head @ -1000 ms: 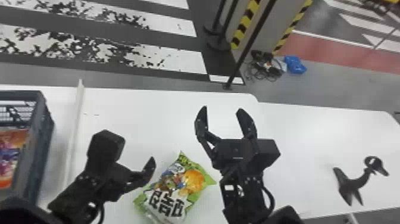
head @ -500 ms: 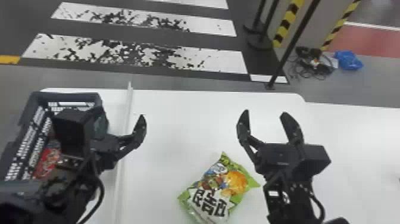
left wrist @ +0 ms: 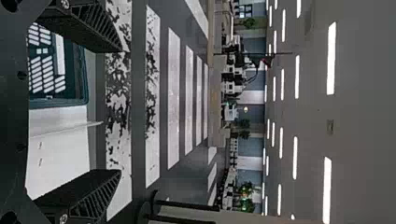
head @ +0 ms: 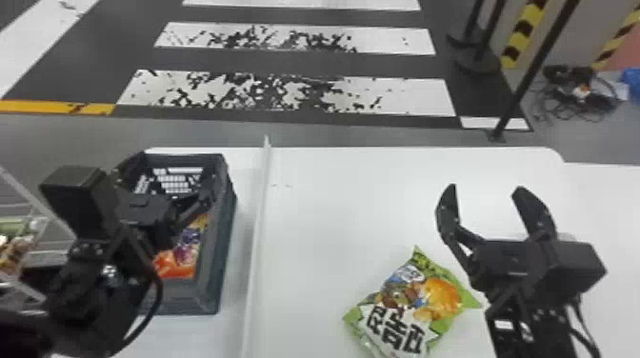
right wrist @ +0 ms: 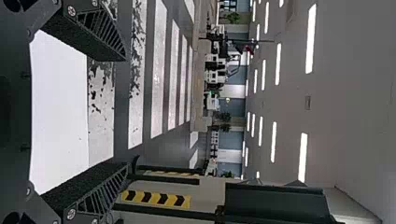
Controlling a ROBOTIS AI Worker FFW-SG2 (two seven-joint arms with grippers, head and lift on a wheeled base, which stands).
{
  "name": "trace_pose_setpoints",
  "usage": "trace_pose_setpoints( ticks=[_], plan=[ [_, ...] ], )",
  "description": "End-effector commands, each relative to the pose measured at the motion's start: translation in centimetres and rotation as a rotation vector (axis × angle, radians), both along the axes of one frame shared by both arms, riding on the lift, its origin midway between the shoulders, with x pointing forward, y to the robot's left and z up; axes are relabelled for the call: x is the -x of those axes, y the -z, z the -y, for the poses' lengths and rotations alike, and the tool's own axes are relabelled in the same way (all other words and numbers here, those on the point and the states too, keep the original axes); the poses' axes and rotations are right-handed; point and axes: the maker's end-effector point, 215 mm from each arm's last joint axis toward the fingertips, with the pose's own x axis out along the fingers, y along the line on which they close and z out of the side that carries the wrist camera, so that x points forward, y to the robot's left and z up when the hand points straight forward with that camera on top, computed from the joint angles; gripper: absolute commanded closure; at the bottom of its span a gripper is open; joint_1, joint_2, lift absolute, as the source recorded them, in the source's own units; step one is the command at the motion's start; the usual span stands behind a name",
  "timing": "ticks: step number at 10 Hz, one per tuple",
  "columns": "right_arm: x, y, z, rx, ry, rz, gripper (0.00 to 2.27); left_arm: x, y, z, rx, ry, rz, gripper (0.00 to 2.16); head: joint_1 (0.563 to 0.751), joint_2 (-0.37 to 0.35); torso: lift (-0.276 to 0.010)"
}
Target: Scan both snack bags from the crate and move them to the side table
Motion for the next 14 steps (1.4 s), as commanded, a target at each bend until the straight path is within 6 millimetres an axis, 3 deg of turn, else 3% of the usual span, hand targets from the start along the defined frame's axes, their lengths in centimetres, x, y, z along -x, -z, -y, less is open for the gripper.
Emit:
trace_pose_setpoints(
  ticks=[1,2,4,7,9,10,14],
  plan=[
    [0.2,0.3,-0.9,-0.005,-0.013,-0.008,0.12,0.2,0.3,-0.1,0.001,0.006,-0.009,0.07,0.695,0.033,-0.029],
    [0.4,0.7,-1.9,-0.009,-0.030,-0.017,0.12,0.4,0.4,0.0,0.005,0.007,-0.013,0.07,0.695,0.047,-0.029],
    [1.7,4.4,-3.5,0.081,-0.061,-0.145,0.11,0.5,0.3,-0.1,0.009,0.007,-0.008,0.07,0.695,0.071,-0.029],
    [4.6,8.6,-3.4,0.253,-0.085,-0.313,0.12,0.5,0.6,0.0,0.008,0.017,-0.011,0.07,0.695,0.091,-0.029],
    [7.4,10.7,-4.7,0.371,-0.117,-0.393,0.12,0.9,1.5,-0.2,0.004,0.023,-0.032,0.07,0.695,0.096,-0.029],
    [9.3,13.2,-5.0,0.436,-0.131,-0.500,0.11,1.1,1.8,-0.2,0.003,0.030,-0.039,0.07,0.695,0.103,-0.029],
    [16.5,18.4,-5.5,0.613,-0.213,-0.820,0.12,1.9,2.3,-0.7,0.009,0.033,-0.056,0.07,0.695,0.146,-0.029]
  ],
)
